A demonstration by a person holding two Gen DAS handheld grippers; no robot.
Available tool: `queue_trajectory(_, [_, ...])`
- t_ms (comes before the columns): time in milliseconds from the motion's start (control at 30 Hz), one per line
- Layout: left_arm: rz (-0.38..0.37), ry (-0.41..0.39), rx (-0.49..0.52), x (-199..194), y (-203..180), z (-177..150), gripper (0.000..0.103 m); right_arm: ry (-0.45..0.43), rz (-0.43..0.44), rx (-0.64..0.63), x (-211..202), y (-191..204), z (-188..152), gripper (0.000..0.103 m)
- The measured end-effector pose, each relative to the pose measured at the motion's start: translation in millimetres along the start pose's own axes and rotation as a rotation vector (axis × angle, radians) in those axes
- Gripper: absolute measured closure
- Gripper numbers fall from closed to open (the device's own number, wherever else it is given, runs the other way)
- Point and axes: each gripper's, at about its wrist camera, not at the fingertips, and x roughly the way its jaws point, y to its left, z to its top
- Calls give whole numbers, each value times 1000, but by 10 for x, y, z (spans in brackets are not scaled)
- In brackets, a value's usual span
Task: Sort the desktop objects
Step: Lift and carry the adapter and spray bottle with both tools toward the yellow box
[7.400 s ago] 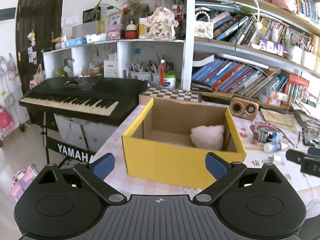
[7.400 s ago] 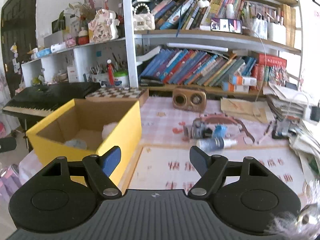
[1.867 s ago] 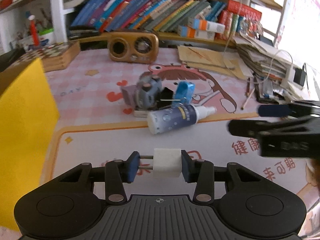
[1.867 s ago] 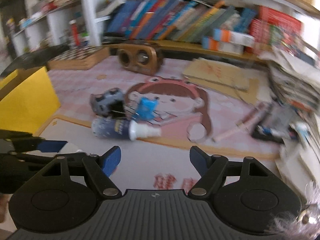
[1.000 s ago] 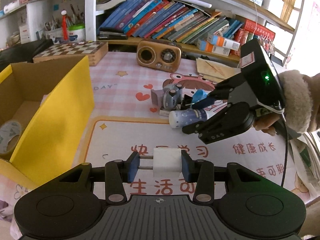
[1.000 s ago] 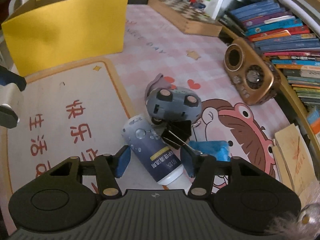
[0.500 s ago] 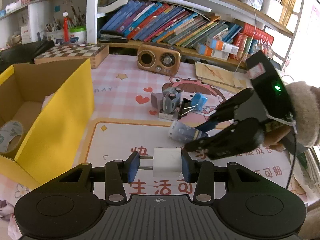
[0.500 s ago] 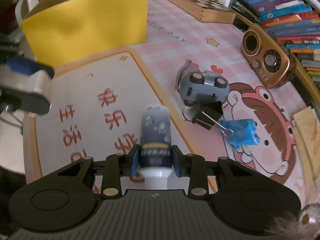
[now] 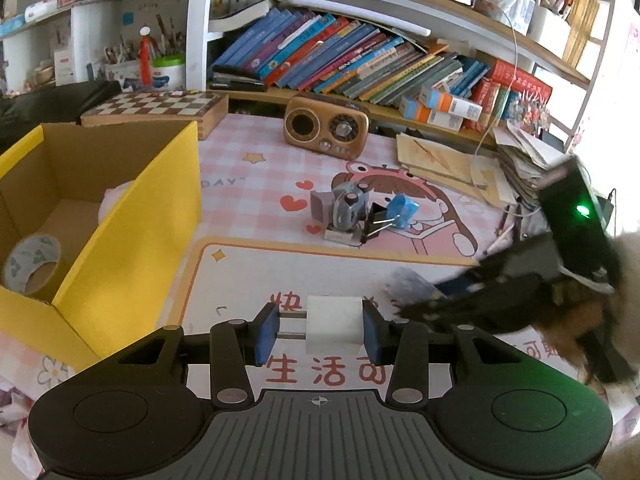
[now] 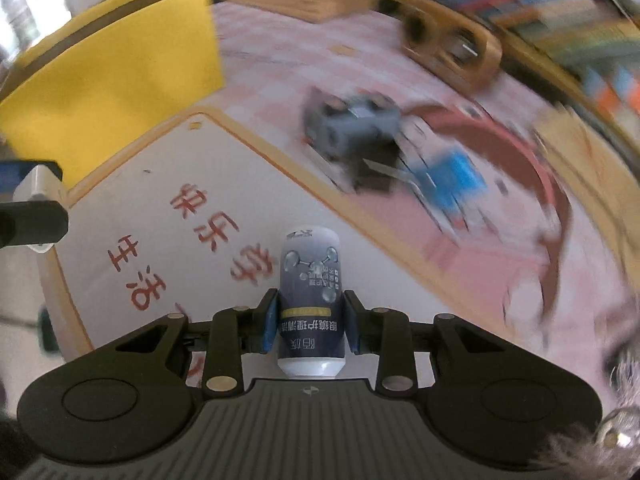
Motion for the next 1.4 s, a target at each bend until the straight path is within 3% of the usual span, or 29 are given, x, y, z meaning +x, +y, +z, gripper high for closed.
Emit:
queue_trajectory(67, [-4, 2, -3, 7, 3, -2, 61, -15, -19, 34, -37, 14, -86, 73])
queue_trajectory(167, [-11, 1, 0, 13, -14, 7, 61, -33, -39, -20, -26, 82, -112, 72])
queue_trajectory(333, [-20, -7, 19, -28, -57, 8, 61, -39, -7, -48, 20, 46, -46, 72])
queue_trajectory(500, [-12, -27, 8, -117, -34, 6, 61, -60, -10, 50, -20, -19, -66, 73])
queue_trajectory(800, [-29, -72, -6, -232, 3, 37, 61, -192, -35, 259, -446, 24, -198, 73])
queue_trajectory(1100, [-91, -139, 28, -436, 30, 55, 61, -297, -74, 338, -929, 331, -368, 73])
queue_trajectory(1400, [-174, -145, 71, -636, 156, -82, 61, -308, -120, 393, -1109, 787, -605, 73])
